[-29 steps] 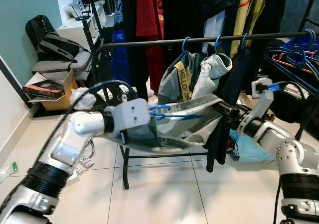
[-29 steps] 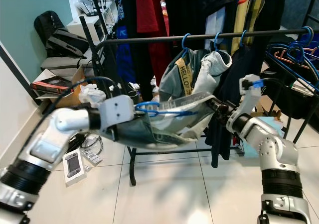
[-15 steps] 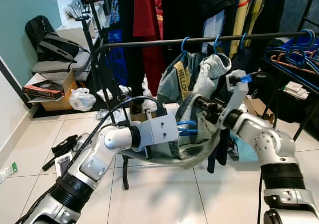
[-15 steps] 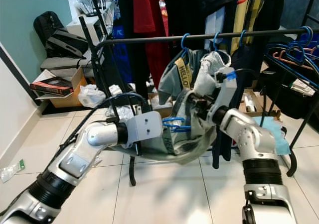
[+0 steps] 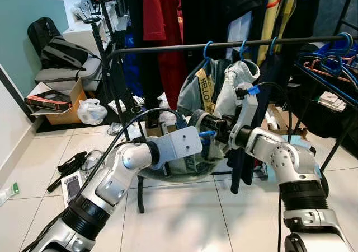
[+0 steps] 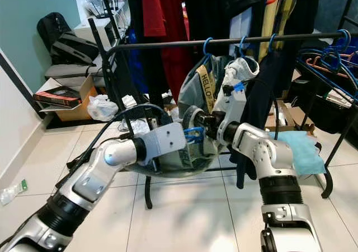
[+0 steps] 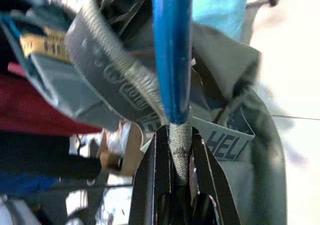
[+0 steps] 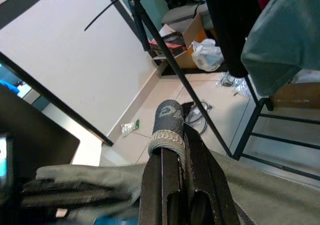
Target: Hang hanger
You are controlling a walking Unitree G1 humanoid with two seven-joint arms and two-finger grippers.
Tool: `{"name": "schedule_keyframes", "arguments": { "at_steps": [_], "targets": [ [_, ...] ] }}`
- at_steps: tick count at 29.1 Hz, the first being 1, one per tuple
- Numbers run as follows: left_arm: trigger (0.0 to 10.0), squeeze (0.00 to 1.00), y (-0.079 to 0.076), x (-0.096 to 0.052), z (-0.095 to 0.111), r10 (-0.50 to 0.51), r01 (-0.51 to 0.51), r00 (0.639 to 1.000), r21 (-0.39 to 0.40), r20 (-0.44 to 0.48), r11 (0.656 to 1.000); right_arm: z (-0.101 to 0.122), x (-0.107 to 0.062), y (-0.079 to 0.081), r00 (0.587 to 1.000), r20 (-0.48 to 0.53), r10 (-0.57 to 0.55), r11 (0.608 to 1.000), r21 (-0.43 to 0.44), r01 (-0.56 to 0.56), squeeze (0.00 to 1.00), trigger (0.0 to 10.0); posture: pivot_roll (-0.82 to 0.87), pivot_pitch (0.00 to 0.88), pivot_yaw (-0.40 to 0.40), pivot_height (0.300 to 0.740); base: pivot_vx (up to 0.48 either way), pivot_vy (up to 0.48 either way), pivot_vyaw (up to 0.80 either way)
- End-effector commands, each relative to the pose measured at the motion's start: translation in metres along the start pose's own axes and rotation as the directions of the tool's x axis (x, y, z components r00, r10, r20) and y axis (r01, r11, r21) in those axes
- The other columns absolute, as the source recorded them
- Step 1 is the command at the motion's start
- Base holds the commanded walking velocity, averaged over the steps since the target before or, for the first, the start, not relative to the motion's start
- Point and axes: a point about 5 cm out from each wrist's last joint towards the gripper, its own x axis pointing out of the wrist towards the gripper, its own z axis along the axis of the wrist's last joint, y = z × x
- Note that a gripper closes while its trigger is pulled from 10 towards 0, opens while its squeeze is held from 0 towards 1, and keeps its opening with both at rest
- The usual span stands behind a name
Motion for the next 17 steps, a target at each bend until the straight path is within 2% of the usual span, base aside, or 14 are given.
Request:
{"name": "schedule_keyframes", "arguments": {
  "at_steps": [1, 6, 9, 10, 12, 15, 17],
  "targets": [
    [10.0, 0.00, 0.009, -0.003, -0.008, 0.044, -0.045, 0.998, -0.009, -0.049, 0.999, 0.000, 0.001, 0.004, 1.000, -0.022, 0.011, 1.000, -0.015, -0.011, 0.00, 0.0, -0.07, 0.000, 0.062, 0.740, 0.000, 0.000, 0.00],
    [10.0, 0.00, 0.012, -0.005, -0.013, 0.058, -0.058, 0.996, -0.006, -0.074, 0.998, 0.000, -0.002, 0.001, 0.999, -0.034, -0.007, 1.000, -0.024, 0.006, 0.00, 0.0, -0.07, 0.000, 0.061, 0.740, 0.000, 0.000, 0.00],
    [10.0, 0.00, 0.015, -0.011, -0.022, 0.066, -0.066, 0.990, 0.006, -0.121, 0.998, 0.007, -0.014, -0.013, 0.997, -0.028, -0.069, 0.996, -0.050, 0.068, 0.00, 0.0, -0.07, 0.000, 0.062, 0.740, 0.000, 0.000, 0.00],
    [10.0, 0.00, 0.015, -0.011, -0.022, 0.066, -0.066, 0.990, 0.006, -0.121, 0.998, 0.007, -0.014, -0.013, 0.997, -0.028, -0.069, 0.996, -0.050, 0.068, 0.00, 0.0, -0.07, 0.000, 0.062, 0.740, 0.000, 0.000, 0.00],
    [10.0, 0.00, 0.017, -0.018, -0.030, 0.058, -0.054, 0.983, 0.030, -0.173, 0.998, 0.019, -0.027, -0.027, 0.990, 0.009, -0.138, 0.988, -0.069, 0.138, 0.00, 0.0, -0.06, 0.000, 0.062, 0.740, 0.000, 0.000, 0.00],
    [10.0, 0.00, 0.017, -0.019, -0.032, 0.053, -0.047, 0.981, 0.034, -0.188, 0.998, 0.024, -0.030, -0.028, 0.989, 0.027, -0.147, 0.986, -0.070, 0.149, 0.00, 0.0, -0.06, 0.000, 0.063, 0.740, 0.000, 0.000, 0.00],
    [10.0, 0.00, 0.013, -0.017, -0.032, 0.039, -0.035, 0.979, 0.027, -0.200, 0.999, 0.026, -0.025, -0.018, 0.993, 0.046, -0.112, 0.990, -0.085, 0.115, 0.00, 0.0, -0.07, 0.000, 0.065, 0.740, 0.000, 0.000, 0.00]
  ]
}}
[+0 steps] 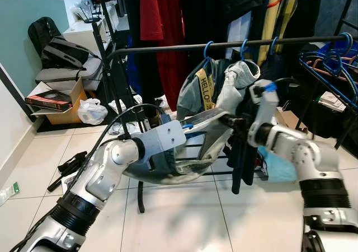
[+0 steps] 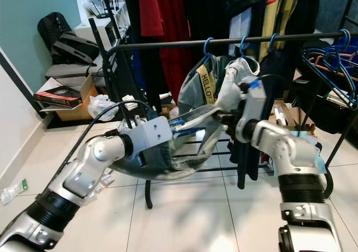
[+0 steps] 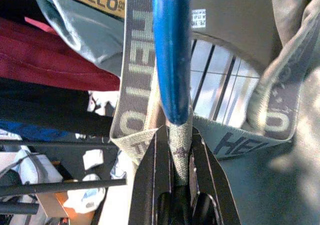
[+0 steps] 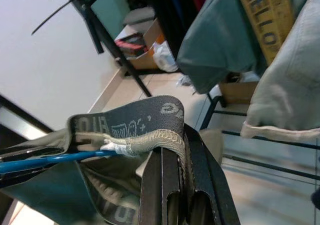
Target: Hang hanger
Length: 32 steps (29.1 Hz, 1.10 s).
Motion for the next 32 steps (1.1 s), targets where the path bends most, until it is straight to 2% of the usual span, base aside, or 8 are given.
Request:
{"name": "schedule_keyframes", "arguments": {
  "at_steps": [1, 6, 7, 10, 11, 14, 17, 32],
  "targets": [
    [10.0, 0.00, -0.005, 0.001, -0.007, -0.019, 0.019, 0.999, -0.003, -0.045, 1.000, 0.004, 0.009, 0.023, 0.996, 0.022, 0.088, 0.996, -0.019, -0.087, 0.00, 0.0, -0.07, 0.000, 0.067, 0.740, 0.000, 0.000, 0.00],
    [10.0, 0.00, -0.009, 0.008, 0.002, -0.016, 0.015, 1.000, -0.027, -0.019, 1.000, -0.005, 0.021, 0.052, 0.981, 0.010, 0.196, 0.981, -0.006, -0.196, 0.00, 0.0, -0.07, 0.000, 0.067, 0.740, 0.000, 0.000, 0.00],
    [10.0, 0.00, -0.009, 0.009, 0.005, -0.009, 0.008, 1.000, -0.043, -0.006, 0.999, -0.007, 0.025, 0.056, 0.979, 0.005, 0.202, 0.979, -0.009, -0.201, 0.00, 5.1, -0.07, 0.000, 0.068, 0.740, 0.000, 0.000, 0.00],
    [10.0, 0.00, -0.009, 0.010, 0.008, -0.004, 0.004, 1.000, -0.054, 0.003, 0.999, -0.009, 0.027, 0.058, 0.979, 0.002, 0.206, 0.979, -0.011, -0.206, 0.00, 5.1, -0.07, 0.000, 0.068, 0.740, 0.000, 0.000, 0.00],
    [10.0, 0.00, -0.008, 0.011, 0.010, 0.004, -0.004, 1.000, -0.067, 0.011, 0.998, -0.010, 0.029, 0.059, 0.979, -0.006, 0.206, 0.978, -0.018, -0.206, 0.00, 10.0, -0.06, 0.000, 0.067, 0.740, 0.000, 0.000, 0.00],
    [10.0, 0.00, -0.008, 0.011, 0.011, 0.019, -0.017, 1.000, -0.096, 0.018, 0.995, -0.013, 0.030, 0.060, 0.977, -0.022, 0.214, 0.976, -0.031, -0.214, 0.02, 10.0, -0.07, 0.000, 0.067, 0.740, 0.000, 0.000, 0.00],
    [10.0, 0.00, -0.006, 0.010, 0.010, 0.034, -0.032, 0.999, -0.112, 0.013, 0.993, -0.018, 0.028, 0.062, 0.972, -0.045, 0.229, 0.972, -0.038, -0.230, 1.00, 10.0, -0.07, 0.000, 0.065, 0.740, 0.000, 0.000, 0.00],
    [10.0, 0.00, -0.012, 0.011, 0.018, 0.033, -0.011, 0.995, -0.226, 0.093, 0.974, -0.029, 0.026, 0.032, 0.991, -0.129, 0.037, 0.996, -0.081, -0.048, 1.00, 10.0, -0.07, 0.000, 0.060, 0.740, 0.000, 0.000, 0.00]
  ]
}}
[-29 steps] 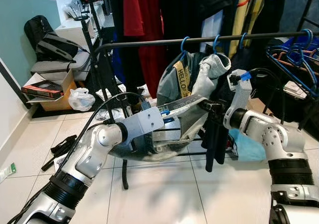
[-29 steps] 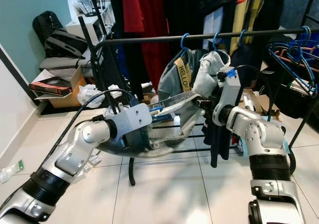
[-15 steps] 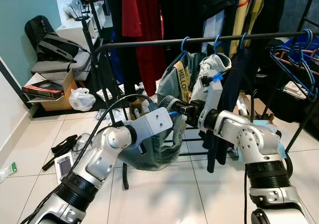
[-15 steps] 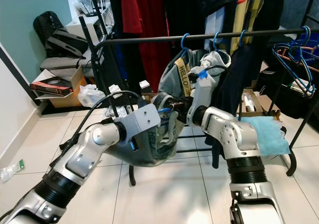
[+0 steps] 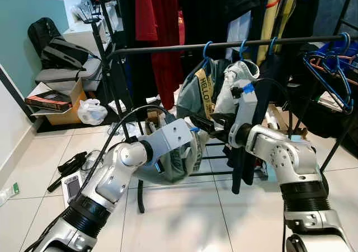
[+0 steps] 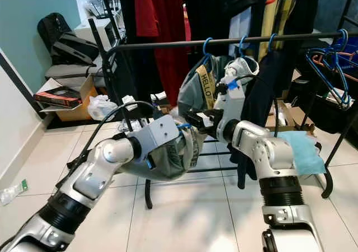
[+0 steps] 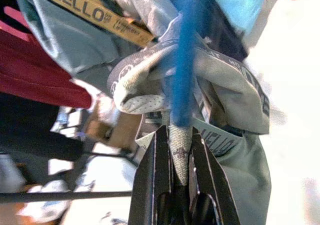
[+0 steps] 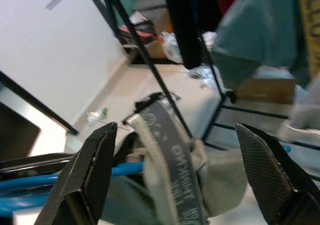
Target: Hang hanger
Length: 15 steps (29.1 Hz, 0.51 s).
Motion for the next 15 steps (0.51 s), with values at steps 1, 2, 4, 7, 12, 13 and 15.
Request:
{"name": "schedule_keyframes", "arguments": {
  "at_steps": [1, 2, 4, 7, 12, 13, 15],
  "targets": [
    [10.0, 0.00, 0.005, -0.002, 0.004, 0.021, -0.020, 1.000, -0.027, 0.024, 0.999, -0.010, 0.005, 0.005, 0.999, -0.045, 0.019, 1.000, -0.007, -0.019, 1.00, 10.0, -0.07, 0.000, 0.060, 0.740, 0.000, 0.000, 0.00],
    [10.0, 0.00, 0.005, -0.002, 0.004, 0.021, -0.020, 1.000, -0.027, 0.024, 0.999, -0.010, 0.005, 0.005, 0.999, -0.045, 0.019, 1.000, -0.007, -0.019, 1.00, 10.0, -0.07, 0.000, 0.060, 0.740, 0.000, 0.000, 0.00],
    [10.0, 0.00, 0.000, -0.002, 0.005, 0.012, -0.008, 0.999, -0.095, 0.040, 0.995, -0.004, 0.001, -0.002, 1.000, -0.025, -0.003, 0.999, -0.048, 0.001, 0.64, 10.0, -0.07, 0.000, 0.059, 0.740, 0.000, 0.000, 0.00],
    [10.0, 0.00, 0.000, -0.001, 0.002, 0.021, -0.015, 0.999, -0.148, 0.039, 0.989, 0.004, -0.004, -0.010, 0.999, 0.025, -0.023, 0.998, -0.065, 0.025, 0.56, 10.0, -0.07, 0.000, 0.058, 0.740, 0.000, 0.000, 0.00],
    [10.0, 0.00, 0.012, -0.005, -0.018, 0.135, -0.131, 0.991, -0.307, -0.008, 0.943, 0.027, -0.029, -0.038, 0.967, 0.214, -0.138, 0.986, -0.064, 0.155, 0.00, 10.0, -0.08, 0.000, 0.061, 0.740, 0.000, 0.000, 0.00],
    [10.0, 0.00, 0.016, -0.007, -0.024, 0.166, -0.165, 0.986, -0.336, -0.026, 0.927, 0.029, -0.034, -0.044, 0.955, 0.245, -0.166, 0.981, -0.055, 0.184, 0.00, 10.0, -0.08, 0.000, 0.061, 0.740, 0.000, 0.000, 0.00],
    [10.0, 0.00, 0.016, -0.007, -0.024, 0.166, -0.165, 0.986, -0.336, -0.026, 0.927, 0.029, -0.034, -0.044, 0.955, 0.245, -0.166, 0.981, -0.055, 0.184, 0.00, 10.0, -0.08, 0.000, 0.061, 0.740, 0.000, 0.000, 0.00]
  ]
}}
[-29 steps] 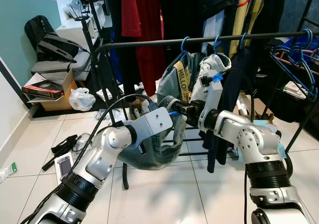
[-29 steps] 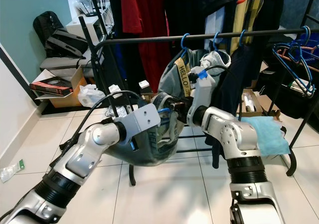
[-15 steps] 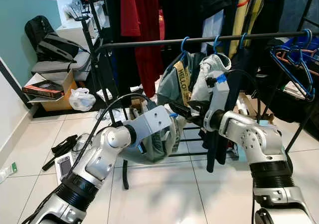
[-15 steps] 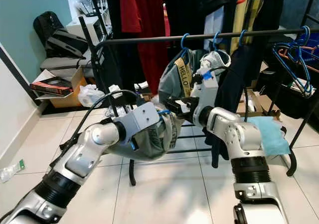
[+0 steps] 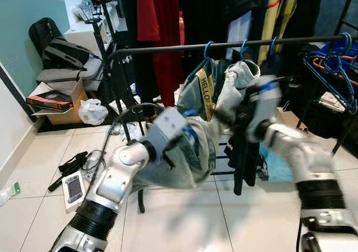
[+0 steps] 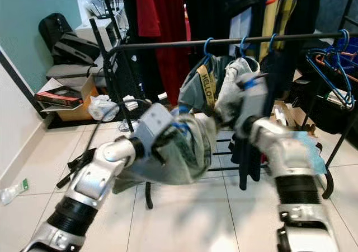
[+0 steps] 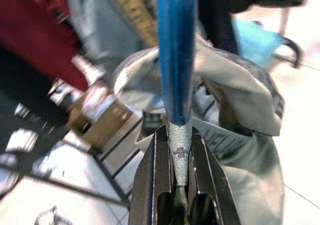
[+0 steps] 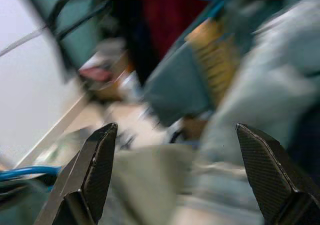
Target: Hang hanger
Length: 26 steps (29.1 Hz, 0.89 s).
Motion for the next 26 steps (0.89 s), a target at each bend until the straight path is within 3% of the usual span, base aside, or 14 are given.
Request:
{"name": "schedule_keyframes", "arguments": {
  "at_steps": [1, 2, 5, 8, 11, 13, 14, 15, 17, 19, 21, 26],
  "targets": [
    [10.0, 0.00, 0.010, -0.005, -0.016, 0.063, -0.064, 0.997, -0.032, -0.050, 0.997, -0.005, -0.002, -0.003, 0.999, 0.026, -0.025, 0.999, 0.023, 0.024, 0.00, 10.0, -0.08, 0.000, 0.065, 0.740, 0.000, 0.000, 0.00],
    [10.0, 0.00, 0.022, -0.009, -0.026, 0.143, -0.148, 0.987, -0.078, -0.074, 0.986, -0.003, -0.008, -0.010, 0.996, 0.074, -0.057, 0.997, 0.065, 0.052, 0.00, 10.0, -0.08, 0.000, 0.067, 0.740, 0.000, 0.000, 0.00],
    [10.0, 0.00, 0.030, -0.013, -0.033, 0.200, -0.211, 0.975, -0.117, -0.096, 0.970, -0.004, -0.012, -0.013, 0.992, 0.101, -0.076, 0.992, 0.111, 0.064, 0.00, 10.0, -0.08, 0.000, 0.067, 0.740, 0.000, 0.000, 0.00],
    [10.0, 0.00, 0.046, -0.021, -0.035, 0.325, -0.320, 0.945, -0.316, -0.037, 0.893, -0.030, -0.017, -0.009, 0.996, 0.052, -0.073, 0.985, 0.162, 0.064, 0.00, 10.0, -0.09, 0.000, 0.064, 0.740, 0.000, 0.000, 0.00],
    [10.0, 0.00, 0.048, -0.023, -0.033, 0.344, -0.326, 0.939, -0.351, -0.012, 0.878, -0.035, -0.017, -0.008, 0.997, 0.038, -0.070, 0.984, 0.165, 0.063, 0.00, 10.0, -0.09, 0.000, 0.064, 0.740, 0.000, 0.000, 0.00],
    [10.0, 0.00, 0.054, -0.032, -0.031, 0.414, -0.362, 0.910, -0.417, 0.036, 0.834, -0.062, -0.019, 0.000, 0.998, -0.040, -0.047, 0.983, 0.175, 0.054, 0.00, 10.0, -0.09, 0.000, 0.055, 0.740, 0.000, 0.000, -0.78],
    [10.0, 0.00, 0.054, -0.032, -0.031, 0.414, -0.362, 0.910, -0.417, 0.036, 0.834, -0.062, -0.019, 0.000, 0.998, -0.040, -0.047, 0.983, 0.175, 0.054, 0.00, 10.0, -0.09, 0.000, 0.055, 0.740, 0.000, 0.000, -0.78],
    [10.0, 0.00, 0.058, -0.037, -0.031, 0.452, -0.387, 0.891, -0.445, 0.046, 0.808, -0.075, -0.020, 0.006, 0.997, -0.068, -0.029, 0.982, 0.187, 0.041, 0.00, 10.0, -0.09, 0.000, 0.052, 0.740, 0.000, 0.000, -0.79],
    [10.0, 0.00, 0.060, -0.041, -0.032, 0.478, -0.403, 0.876, -0.461, 0.054, 0.791, -0.086, -0.021, 0.012, 0.997, -0.076, -0.014, 0.976, 0.217, 0.030, 0.00, 10.0, -0.09, 0.000, 0.050, 0.740, 0.000, 0.000, -0.69],
    [10.0, 0.00, 0.058, -0.043, -0.028, 0.474, -0.391, 0.876, -0.437, 0.093, 0.810, -0.107, -0.019, 0.025, 0.995, -0.101, 0.008, 0.970, 0.244, 0.017, 0.00, 10.0, -0.09, 0.000, 0.047, 0.740, 0.000, 0.000, 0.00],
    [10.0, 0.00, 0.054, -0.040, -0.024, 0.451, -0.376, 0.886, -0.404, 0.106, 0.834, -0.126, -0.019, 0.035, 0.986, -0.165, 0.022, 0.978, 0.209, 0.013, 0.00, 10.0, -0.10, 0.000, 0.045, 0.740, 0.000, 0.000, 0.00],
    [10.0, 0.00, 0.052, -0.036, -0.021, 0.437, -0.371, 0.893, -0.370, 0.110, 0.852, -0.124, -0.018, 0.038, 0.987, -0.154, 0.047, 0.983, 0.183, -0.018, 0.00, 10.0, -0.10, 0.000, 0.045, 0.740, 0.000, 0.000, 0.00]
  ]
}}
